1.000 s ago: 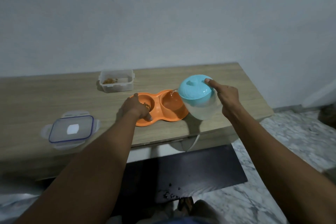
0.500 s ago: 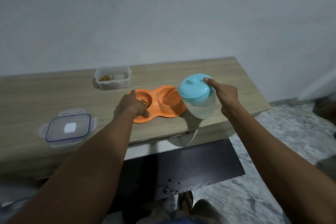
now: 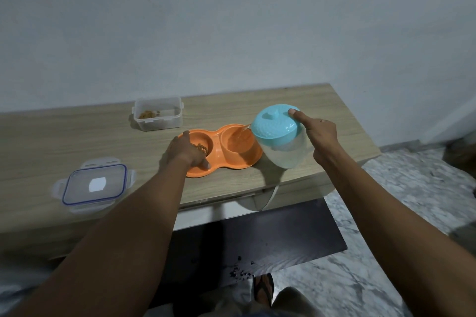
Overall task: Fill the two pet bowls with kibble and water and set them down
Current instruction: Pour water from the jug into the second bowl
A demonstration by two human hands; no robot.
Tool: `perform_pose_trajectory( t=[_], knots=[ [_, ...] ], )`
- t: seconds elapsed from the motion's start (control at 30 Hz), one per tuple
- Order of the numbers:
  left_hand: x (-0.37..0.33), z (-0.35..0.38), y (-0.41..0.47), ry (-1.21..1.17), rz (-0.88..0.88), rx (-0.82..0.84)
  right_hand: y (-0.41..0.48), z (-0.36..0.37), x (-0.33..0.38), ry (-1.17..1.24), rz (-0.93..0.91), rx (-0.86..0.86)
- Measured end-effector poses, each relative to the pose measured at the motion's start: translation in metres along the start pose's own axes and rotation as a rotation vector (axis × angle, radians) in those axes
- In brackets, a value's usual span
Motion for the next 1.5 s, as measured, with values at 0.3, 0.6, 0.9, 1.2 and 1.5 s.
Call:
perform_pose_trajectory(
  t=[0.3,0.6,0.9,1.2,1.5],
  knots=[
    [-0.001,0.001,0.001,0.015,-0.003,0.011,-0.002,0.001,0.010,-0.004,-0.016,0.016],
    [-0.001,0.000,0.001,0.019,-0.003,0.010,0.000,0.001,0.016,-0.028,-0.022,0.030],
    [-0.002,0.001,0.001,0.026,-0.007,0.019,-0.003,0.005,0.022,-0.028,-0.027,0.058],
    [-0.001,0.001,0.001,0.028,-0.019,0.016,0.002,0.005,0.024,-0.034,-0.054,0.067],
    [-0.004,0.001,0.000,0.045,-0.020,0.016,0.002,0.002,0.024,-0.037,-0.066,0.075]
  ],
)
Point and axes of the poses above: each hand's wrist, its own y-axis towards the middle knuckle, its own z-axis out of the palm, x = y × z, the point moved 9 cm from there along y, towards the middle knuckle, and after that the axes turned 12 degrees about x, right-handed, at the moved point
